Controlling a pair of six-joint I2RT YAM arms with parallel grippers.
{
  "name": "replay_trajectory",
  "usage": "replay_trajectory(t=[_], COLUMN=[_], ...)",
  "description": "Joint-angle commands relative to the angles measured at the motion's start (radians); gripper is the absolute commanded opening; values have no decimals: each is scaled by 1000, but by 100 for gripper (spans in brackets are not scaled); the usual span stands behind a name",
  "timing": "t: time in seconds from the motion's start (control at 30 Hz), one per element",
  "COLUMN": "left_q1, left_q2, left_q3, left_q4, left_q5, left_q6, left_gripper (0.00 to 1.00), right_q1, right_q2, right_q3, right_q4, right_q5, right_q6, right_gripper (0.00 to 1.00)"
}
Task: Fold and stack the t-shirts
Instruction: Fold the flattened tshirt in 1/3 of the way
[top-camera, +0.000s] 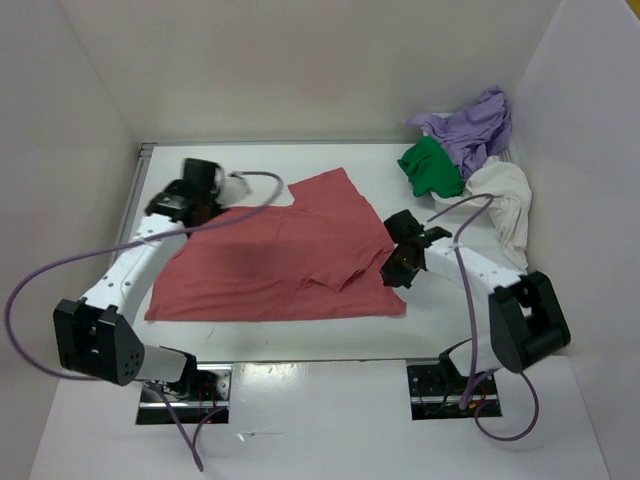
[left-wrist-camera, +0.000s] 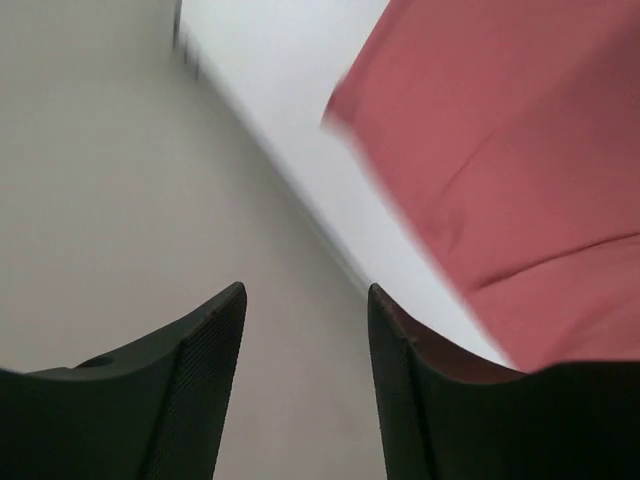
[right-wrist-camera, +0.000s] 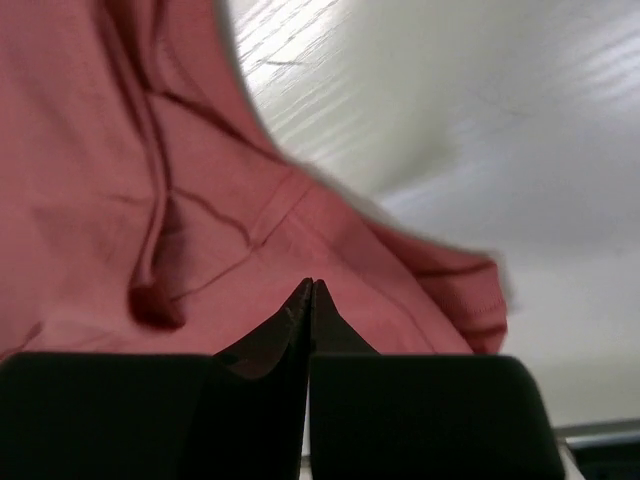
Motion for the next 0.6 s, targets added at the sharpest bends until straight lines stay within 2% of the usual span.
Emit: replay_trajectory(t=[0.0, 0.03, 0.07, 0.13, 0.17, 0.27, 0.4, 0.57], left_q1=[-273, -335, -449, -542, -623, -732, -789, -799], left_q2=[46, 67, 92, 173, 199, 291, 405, 485], left_q3=[63, 80, 95, 118, 129, 129, 117, 129], left_q4=[-66, -66, -66, -57, -36, 29, 107, 155], left_q5=[143, 180, 247, 298, 341, 410, 481, 530], left_q6=[-34, -34, -45, -45, -45, -36, -36, -69], left_gripper=[60, 60, 60, 61, 61, 61, 61, 61], right_q1=[8, 8, 8, 8, 8, 8, 8, -12], right_q2=[108, 127, 136, 136, 136, 145, 157, 133], right_q3=[-28, -28, -28, -40, -49, -59, -80, -128], right_q4=[125, 140, 151, 176, 176, 200, 211, 211], right_q5=[-29, -38, -49, -49, -49, -58, -58, -58], right_q6=[-26, -26, -35, -23, -23, 2, 32, 41], right_gripper=[0, 0, 0, 0, 0, 0, 0, 0])
